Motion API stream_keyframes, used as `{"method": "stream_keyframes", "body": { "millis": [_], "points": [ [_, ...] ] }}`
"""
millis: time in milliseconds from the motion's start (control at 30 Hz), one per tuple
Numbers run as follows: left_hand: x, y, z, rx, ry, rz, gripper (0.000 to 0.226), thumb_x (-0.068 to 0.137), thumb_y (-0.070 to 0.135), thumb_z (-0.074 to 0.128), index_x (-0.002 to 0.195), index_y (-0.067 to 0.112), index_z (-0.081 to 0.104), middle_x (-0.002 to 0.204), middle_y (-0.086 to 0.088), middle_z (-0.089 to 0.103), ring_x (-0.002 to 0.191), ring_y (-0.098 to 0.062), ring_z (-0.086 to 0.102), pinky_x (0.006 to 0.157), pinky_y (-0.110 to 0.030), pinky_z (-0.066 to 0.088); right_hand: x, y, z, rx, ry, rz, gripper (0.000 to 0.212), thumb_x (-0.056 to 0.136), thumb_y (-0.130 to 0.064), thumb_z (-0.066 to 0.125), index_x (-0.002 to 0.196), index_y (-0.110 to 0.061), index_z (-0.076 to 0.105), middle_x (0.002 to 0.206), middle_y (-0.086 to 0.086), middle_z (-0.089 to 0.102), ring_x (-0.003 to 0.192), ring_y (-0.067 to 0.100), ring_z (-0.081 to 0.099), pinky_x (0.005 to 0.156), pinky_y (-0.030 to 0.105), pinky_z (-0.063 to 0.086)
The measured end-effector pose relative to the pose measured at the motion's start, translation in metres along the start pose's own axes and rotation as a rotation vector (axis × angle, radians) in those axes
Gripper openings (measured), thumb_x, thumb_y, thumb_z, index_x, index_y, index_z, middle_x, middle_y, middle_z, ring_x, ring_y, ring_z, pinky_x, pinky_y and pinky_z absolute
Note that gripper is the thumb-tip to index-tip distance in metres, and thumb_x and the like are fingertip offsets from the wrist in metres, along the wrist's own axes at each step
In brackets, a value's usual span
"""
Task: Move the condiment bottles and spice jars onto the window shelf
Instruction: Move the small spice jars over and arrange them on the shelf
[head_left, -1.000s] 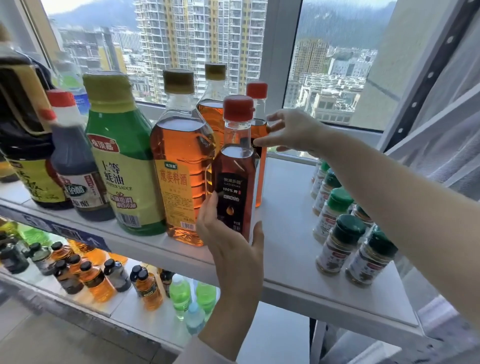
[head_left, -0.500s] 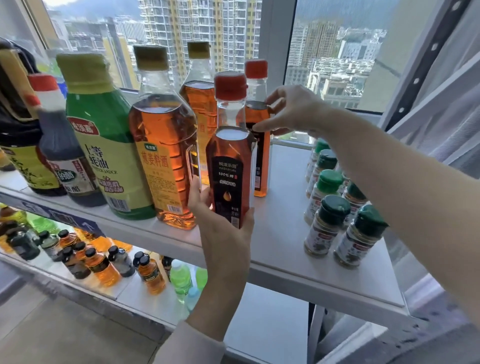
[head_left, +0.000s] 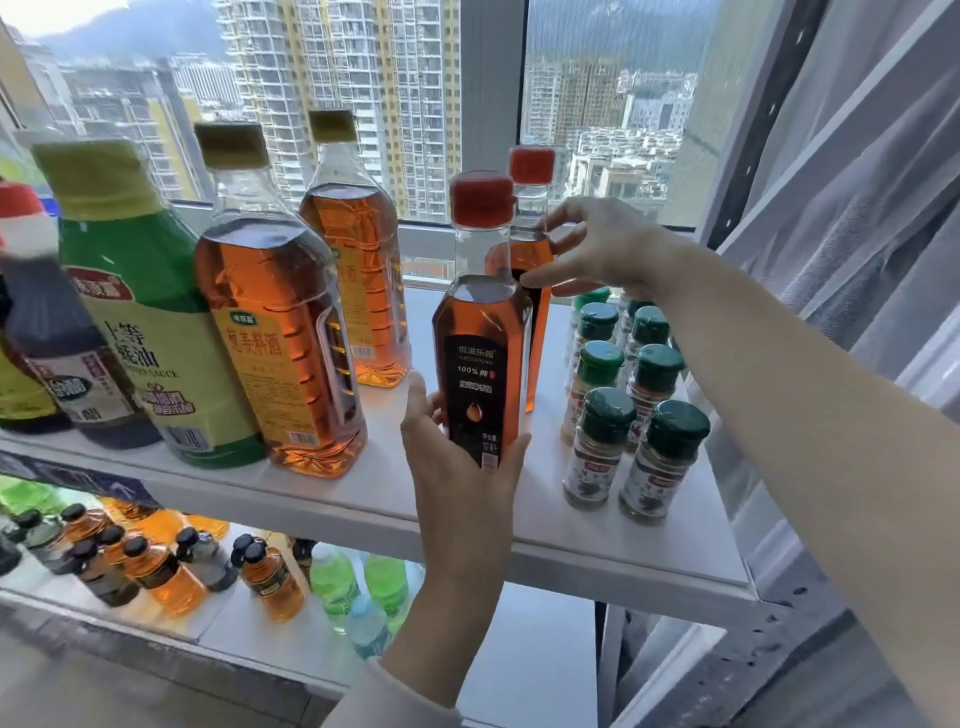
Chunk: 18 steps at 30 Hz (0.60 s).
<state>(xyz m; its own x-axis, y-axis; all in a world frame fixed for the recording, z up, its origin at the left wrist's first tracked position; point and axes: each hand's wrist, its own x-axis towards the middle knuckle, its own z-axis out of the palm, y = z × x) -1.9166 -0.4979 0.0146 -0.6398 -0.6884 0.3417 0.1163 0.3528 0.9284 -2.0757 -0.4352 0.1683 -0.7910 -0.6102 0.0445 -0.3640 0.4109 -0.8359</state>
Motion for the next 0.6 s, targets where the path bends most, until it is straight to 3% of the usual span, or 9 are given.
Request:
{"method": "stream_keyframes", "body": {
  "millis": [133,367,500,600],
  "points": [
    [0.0009,-0.0023,-0.0002,0.079,0.003,0.018,0.090,0.072,0.021,0.077,0.141,0.026,0.019,0.135,0.002,0.035,0.127,-0.016,0.040,0.096,-0.045,0.049,-0.0029,0.0014,0.0003,0.022,0.018,0.009,0.056,0.068,-0.005,0.076,0.118,-0.010,0.051,0.100,0.008,0.062,0.087,0.020,0.065,0.067,0.027,0.058],
    [0.0011,-0.0011,0.0003,0.102,0.009,0.053,0.081,0.072,0.020,0.077,0.135,0.025,0.026,0.123,0.011,0.033,0.125,-0.016,0.040,0.096,-0.045,0.048,-0.0066,-0.0002,-0.0019,0.011,0.034,0.017,0.058,0.068,-0.004,0.076,0.121,-0.009,0.053,0.095,0.005,0.063,0.087,0.020,0.066,0.073,0.030,0.058],
    [-0.0005,-0.0007,0.0020,0.101,0.011,0.057,0.081,0.071,0.019,0.077,0.134,0.025,0.027,0.126,0.006,0.034,0.126,-0.017,0.040,0.097,-0.045,0.048,-0.0081,0.0019,-0.0007,0.040,0.049,0.003,0.055,0.069,-0.003,0.075,0.120,-0.011,0.054,0.092,0.001,0.062,0.084,0.017,0.066,0.066,0.024,0.058],
    [-0.0014,0.0001,0.0031,0.100,0.015,0.055,0.081,0.071,0.018,0.078,0.134,0.025,0.027,0.120,0.012,0.031,0.126,-0.017,0.040,0.097,-0.046,0.048,-0.0069,0.0044,-0.0004,0.028,0.056,-0.006,0.056,0.069,-0.006,0.076,0.121,-0.010,0.054,0.099,0.005,0.064,0.091,0.020,0.065,0.074,0.028,0.058]
  ]
}}
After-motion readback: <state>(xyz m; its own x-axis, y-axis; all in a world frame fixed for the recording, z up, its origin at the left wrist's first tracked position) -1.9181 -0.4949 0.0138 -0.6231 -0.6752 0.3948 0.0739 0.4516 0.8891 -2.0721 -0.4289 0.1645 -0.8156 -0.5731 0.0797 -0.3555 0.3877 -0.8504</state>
